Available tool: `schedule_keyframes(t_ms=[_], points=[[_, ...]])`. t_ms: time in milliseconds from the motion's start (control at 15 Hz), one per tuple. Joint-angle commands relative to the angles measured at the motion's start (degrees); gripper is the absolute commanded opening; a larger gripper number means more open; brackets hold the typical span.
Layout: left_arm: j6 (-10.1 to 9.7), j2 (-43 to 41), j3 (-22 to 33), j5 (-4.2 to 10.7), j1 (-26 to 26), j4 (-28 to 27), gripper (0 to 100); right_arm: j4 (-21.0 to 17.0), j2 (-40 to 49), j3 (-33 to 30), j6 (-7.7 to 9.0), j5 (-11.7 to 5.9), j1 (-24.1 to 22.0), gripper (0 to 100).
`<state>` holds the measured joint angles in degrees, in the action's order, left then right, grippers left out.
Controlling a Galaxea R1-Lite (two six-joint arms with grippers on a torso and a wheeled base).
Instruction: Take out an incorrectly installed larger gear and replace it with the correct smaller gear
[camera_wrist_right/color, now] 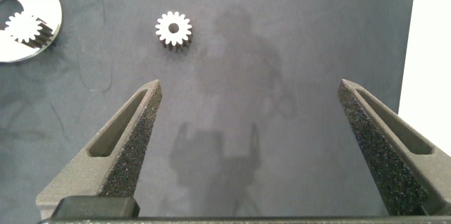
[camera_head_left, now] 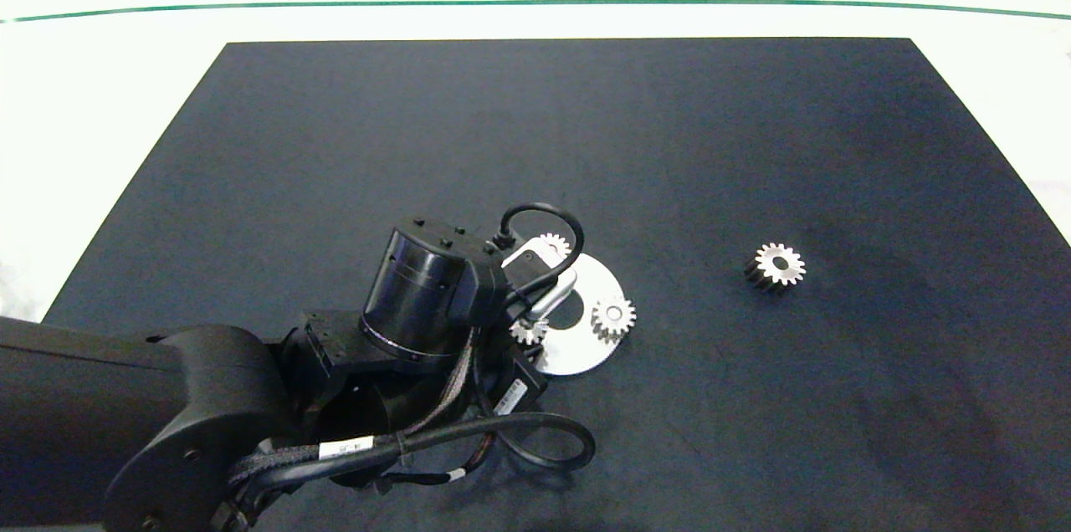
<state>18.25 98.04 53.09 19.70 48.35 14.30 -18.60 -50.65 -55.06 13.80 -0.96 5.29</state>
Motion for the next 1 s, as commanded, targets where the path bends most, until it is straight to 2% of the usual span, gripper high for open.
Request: schedule_keyframes(t_ms=[67,800,867,1000], points=[[-0.41,0.22,-0.80,0.08,0.08,0.20,22,-0.12,0.03,-0.04,0.09,-0.09,-0.02,100],[-1.02,-1.18,-0.97,0.08,0.17,-1.12,22,-0.12,0.03,0.05,0.09,-0.09,-0.02,100],[-1.11,-1.36,-1.06,0.08,0.17,-1.20,100,-0.12,0.03,0.05,0.09,-0.09,-0.02,100],[-1.46,-1.71,-0.97,0.08,0.17,-1.73,100,-0.12,0.03,-0.04,0.09,-0.09,-0.02,100]])
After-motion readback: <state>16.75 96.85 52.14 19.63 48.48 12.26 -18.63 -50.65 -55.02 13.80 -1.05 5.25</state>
